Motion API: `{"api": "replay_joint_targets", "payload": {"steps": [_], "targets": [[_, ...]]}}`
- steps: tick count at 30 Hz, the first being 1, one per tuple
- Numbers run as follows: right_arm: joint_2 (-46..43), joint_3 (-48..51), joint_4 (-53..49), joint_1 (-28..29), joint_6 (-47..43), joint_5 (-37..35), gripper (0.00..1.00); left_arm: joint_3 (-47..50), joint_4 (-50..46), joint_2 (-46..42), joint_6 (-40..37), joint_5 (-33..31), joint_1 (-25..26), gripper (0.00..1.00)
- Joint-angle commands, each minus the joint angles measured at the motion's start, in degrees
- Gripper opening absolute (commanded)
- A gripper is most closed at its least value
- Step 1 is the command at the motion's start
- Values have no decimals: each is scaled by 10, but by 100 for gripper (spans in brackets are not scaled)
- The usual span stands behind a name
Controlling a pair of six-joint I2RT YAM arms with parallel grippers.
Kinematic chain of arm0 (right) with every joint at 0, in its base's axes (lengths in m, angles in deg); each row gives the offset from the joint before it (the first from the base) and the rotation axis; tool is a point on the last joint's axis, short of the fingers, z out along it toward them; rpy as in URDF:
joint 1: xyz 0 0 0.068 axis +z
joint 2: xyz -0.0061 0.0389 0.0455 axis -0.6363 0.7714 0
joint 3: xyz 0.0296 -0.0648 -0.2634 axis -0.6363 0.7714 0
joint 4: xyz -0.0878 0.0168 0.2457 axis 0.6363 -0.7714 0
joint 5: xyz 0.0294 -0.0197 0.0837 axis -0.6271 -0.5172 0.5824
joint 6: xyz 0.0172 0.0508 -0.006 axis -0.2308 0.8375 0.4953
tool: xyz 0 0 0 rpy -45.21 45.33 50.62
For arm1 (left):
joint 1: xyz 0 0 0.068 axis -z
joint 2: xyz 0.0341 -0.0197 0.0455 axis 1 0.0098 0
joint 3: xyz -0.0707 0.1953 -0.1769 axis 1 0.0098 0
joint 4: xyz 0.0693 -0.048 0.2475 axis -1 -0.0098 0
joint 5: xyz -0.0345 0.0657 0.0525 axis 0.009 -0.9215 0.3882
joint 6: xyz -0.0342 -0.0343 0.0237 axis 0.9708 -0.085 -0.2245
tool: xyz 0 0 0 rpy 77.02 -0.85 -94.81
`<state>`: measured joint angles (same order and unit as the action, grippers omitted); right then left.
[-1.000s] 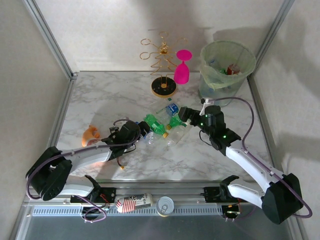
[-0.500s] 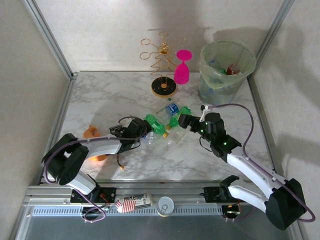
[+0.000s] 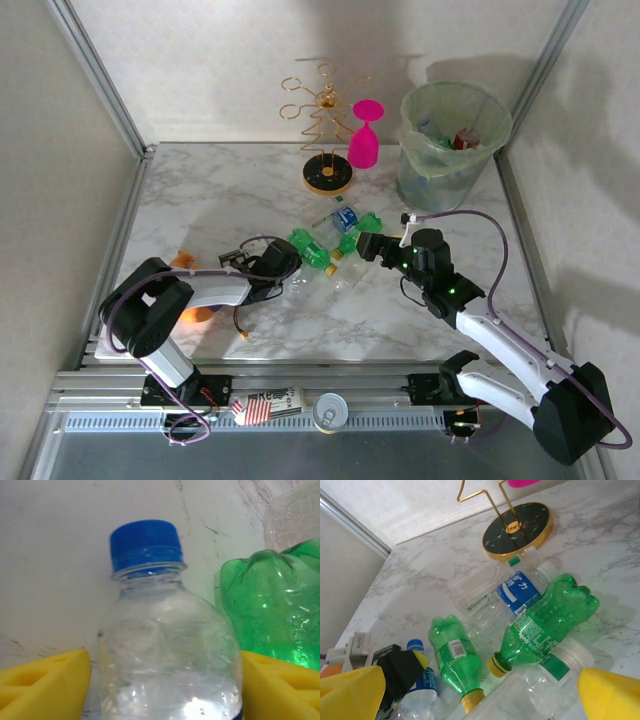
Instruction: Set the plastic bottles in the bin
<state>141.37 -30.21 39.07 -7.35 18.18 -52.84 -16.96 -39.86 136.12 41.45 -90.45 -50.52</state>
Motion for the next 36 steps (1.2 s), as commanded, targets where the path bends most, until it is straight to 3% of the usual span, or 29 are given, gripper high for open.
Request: {"api": "replay_joint_targets", "payload": {"steps": [1,7,17,24,36], "targets": [[18,-14,8,4,-16,28,99,0,12,21,10,-4,1,68],[34,-12,28,5,-11,38,99,12,23,3,3,-10,1,59],[7,53,151,4,33,92,99,35,33,-94,-17,-17,1,58],[25,71,199,9,62,146,99,45,101,-168,20,8,5,57],[127,46,327,148,47,139,99,29,134,-201,50,20,27,57]]}}
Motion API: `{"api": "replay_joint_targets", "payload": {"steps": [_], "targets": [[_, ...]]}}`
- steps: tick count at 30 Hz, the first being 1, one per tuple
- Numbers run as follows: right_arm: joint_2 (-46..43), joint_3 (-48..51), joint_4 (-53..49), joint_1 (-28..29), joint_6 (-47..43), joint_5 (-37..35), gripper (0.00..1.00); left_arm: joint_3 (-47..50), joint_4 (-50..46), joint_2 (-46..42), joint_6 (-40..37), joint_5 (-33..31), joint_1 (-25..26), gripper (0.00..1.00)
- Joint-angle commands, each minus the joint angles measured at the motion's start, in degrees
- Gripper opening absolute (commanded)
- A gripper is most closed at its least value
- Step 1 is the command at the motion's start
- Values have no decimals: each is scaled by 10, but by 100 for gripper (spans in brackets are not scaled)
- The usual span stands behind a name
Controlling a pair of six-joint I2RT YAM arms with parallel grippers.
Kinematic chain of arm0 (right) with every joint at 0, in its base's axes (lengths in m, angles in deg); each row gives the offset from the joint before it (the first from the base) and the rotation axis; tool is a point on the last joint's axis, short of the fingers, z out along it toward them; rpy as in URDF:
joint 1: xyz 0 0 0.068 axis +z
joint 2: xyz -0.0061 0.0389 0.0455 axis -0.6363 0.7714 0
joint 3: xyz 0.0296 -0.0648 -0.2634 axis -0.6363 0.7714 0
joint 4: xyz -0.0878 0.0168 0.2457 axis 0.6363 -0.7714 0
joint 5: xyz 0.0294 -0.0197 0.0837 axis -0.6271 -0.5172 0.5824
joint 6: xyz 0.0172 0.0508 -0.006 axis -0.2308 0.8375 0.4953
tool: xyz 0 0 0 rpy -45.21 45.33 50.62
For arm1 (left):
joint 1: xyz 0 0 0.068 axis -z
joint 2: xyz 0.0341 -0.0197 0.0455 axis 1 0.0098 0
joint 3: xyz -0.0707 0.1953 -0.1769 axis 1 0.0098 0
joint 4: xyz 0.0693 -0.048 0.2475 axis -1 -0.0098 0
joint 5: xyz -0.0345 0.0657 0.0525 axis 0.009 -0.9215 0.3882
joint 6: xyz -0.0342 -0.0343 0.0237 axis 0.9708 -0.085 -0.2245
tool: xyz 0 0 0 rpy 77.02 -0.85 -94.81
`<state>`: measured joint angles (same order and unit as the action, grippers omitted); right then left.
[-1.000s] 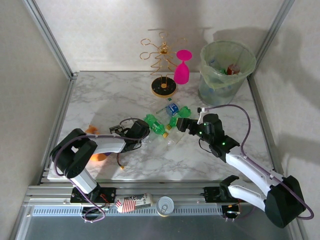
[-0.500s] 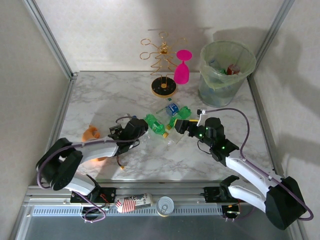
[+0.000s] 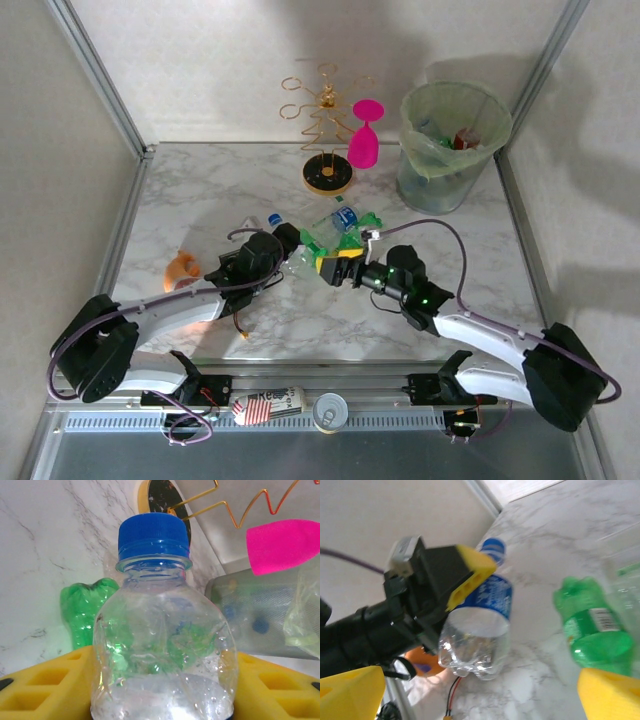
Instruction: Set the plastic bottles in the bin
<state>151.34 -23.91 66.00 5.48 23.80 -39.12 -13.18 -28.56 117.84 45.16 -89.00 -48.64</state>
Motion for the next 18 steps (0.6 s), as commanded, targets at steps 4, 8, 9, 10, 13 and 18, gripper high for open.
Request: {"api": "replay_joint_targets", "payload": {"steps": [4,8,9,10,13,18], "targets": [[77,-34,90,44,-9,8,99,-1,36,-25,13,13,15,58],[110,-44,116,53,-4,14,98,15,59,-34,16,20,21,58],[115,-46,122,53,-2,16,97,20,62,-36,18,20,23,58],[119,-47,126,54,0,16,97,23,64,-38,19,21,24,58],[127,-51,134,54,1,10,94,34,68,-44,25,24,29,58],[146,-58,141,54,3,9,87,52,88,-54,41,38,36,58]]}}
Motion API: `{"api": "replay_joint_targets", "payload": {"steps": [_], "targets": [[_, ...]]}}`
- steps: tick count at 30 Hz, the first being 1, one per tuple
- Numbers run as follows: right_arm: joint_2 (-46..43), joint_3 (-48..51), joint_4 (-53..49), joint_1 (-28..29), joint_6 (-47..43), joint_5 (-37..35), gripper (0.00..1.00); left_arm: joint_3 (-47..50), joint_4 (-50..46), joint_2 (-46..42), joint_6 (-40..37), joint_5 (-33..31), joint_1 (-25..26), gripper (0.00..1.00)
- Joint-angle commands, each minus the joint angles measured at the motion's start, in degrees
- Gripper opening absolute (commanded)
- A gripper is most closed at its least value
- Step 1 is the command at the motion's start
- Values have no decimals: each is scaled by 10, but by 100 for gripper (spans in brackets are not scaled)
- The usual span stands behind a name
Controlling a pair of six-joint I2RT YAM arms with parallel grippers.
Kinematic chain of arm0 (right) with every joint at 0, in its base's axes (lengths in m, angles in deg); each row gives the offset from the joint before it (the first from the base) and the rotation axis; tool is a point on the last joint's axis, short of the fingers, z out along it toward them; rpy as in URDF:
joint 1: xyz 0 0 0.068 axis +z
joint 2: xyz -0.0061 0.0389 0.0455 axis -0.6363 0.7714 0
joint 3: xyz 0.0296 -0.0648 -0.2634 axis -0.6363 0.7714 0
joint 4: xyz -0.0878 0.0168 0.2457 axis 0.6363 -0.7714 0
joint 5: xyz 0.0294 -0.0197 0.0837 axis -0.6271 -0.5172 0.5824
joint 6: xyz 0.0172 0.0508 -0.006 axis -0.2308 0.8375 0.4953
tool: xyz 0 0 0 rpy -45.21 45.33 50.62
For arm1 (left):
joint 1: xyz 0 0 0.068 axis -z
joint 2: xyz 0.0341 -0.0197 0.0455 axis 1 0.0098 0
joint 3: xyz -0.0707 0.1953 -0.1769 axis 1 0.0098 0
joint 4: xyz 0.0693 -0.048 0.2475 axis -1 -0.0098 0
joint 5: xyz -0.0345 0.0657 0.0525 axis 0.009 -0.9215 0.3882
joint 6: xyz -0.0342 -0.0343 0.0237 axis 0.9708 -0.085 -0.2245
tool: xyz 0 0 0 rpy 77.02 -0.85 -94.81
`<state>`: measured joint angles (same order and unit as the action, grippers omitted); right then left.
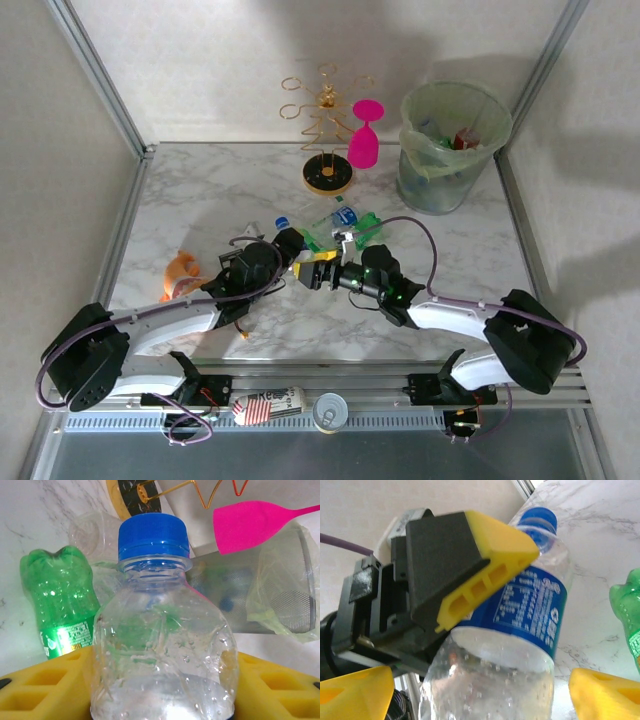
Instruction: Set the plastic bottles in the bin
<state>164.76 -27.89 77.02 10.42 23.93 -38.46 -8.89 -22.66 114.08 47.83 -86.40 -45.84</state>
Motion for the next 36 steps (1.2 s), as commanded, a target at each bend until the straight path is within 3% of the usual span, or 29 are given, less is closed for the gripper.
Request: {"api": "replay_joint_targets", "payload": {"steps": [1,11,21,25,31,36], "targets": [[17,-20,33,5,4,6,85,11,30,-18,15,12,11,59],[50,-27,44,5,21,30,68,16,40,-29,19,0,19,59],[51,-30,9,5,15,18,58,17,48,-44,19,-3,19,61],[41,-28,3,4,7,12,56,17,41,-52,17,-3,19,70],[17,-23,-6,1,-5,7,55,17,26,-62,14,-9,19,96],[-3,-8,-6,-9,1,6,54,15,3,-83,-2,-28,16,100]]}}
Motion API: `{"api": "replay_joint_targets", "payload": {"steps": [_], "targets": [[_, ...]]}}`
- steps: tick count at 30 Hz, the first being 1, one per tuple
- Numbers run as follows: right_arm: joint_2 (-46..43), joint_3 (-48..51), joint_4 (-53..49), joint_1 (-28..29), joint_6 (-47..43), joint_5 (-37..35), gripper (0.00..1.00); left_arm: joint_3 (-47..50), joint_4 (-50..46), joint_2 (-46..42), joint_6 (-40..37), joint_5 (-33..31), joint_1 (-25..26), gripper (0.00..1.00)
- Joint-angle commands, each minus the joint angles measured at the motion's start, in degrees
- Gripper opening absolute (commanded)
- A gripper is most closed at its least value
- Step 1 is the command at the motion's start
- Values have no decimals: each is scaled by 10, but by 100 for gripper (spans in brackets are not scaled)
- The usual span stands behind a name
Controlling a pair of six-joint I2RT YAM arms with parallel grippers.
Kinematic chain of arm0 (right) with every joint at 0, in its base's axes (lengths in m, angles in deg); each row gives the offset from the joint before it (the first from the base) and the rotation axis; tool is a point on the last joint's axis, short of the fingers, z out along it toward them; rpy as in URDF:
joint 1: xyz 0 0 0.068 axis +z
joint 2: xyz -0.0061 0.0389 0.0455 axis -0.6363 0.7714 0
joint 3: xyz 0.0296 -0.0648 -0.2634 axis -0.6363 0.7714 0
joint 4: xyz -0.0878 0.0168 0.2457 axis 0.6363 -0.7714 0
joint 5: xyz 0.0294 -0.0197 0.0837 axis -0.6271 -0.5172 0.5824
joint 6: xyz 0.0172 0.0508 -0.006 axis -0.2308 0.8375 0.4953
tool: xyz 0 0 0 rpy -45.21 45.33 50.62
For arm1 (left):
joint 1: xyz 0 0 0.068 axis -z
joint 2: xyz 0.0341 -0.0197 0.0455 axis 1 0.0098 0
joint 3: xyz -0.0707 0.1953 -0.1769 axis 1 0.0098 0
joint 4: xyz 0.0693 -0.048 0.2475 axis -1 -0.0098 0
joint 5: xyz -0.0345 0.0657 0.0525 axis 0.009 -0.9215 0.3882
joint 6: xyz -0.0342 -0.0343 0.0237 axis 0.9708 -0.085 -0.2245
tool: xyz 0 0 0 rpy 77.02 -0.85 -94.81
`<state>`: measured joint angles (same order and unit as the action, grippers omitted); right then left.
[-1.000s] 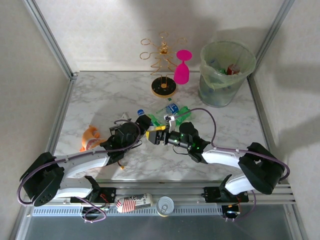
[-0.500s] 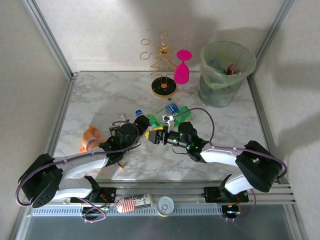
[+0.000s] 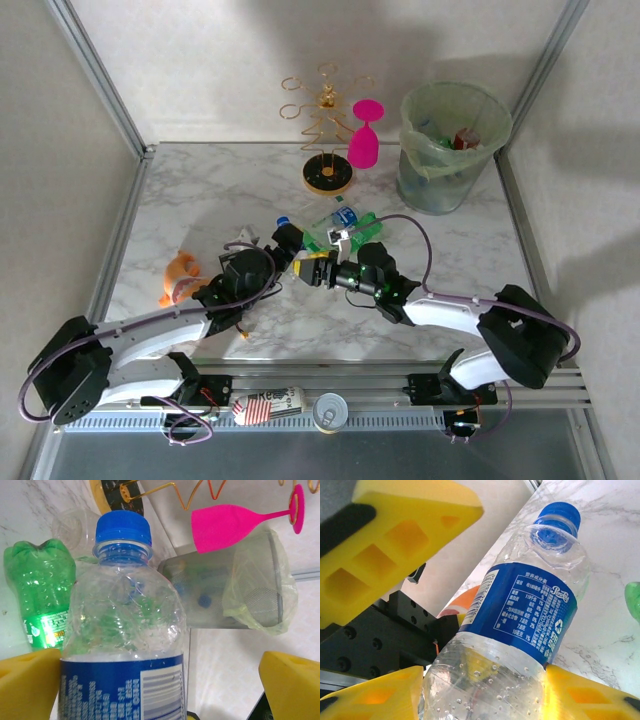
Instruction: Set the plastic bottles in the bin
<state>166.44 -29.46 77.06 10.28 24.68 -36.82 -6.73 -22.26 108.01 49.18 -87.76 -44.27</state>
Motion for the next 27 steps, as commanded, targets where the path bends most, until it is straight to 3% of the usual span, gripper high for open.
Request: {"api": "replay_joint_targets", "payload": {"steps": [1,7,13,20,27], "targets": [[-25,11,-6,-10,-5,-10,54,-6,-6,-27,-20,-18,-2,100],[-67,18,-35,-41,-10,-6,54,2,-40,-68,-46,-13,-41,100],[-130,-8,-140,-108,-54,-17,54,29,-57,-120,-74,-3,-102,100],[-177,-110,-268,-231,-120,-12,54,61,-56,-125,-93,25,-129,100],[-150,-254,-344,-327,-166,-25,54,79,-41,-101,-96,59,-140,99]]}}
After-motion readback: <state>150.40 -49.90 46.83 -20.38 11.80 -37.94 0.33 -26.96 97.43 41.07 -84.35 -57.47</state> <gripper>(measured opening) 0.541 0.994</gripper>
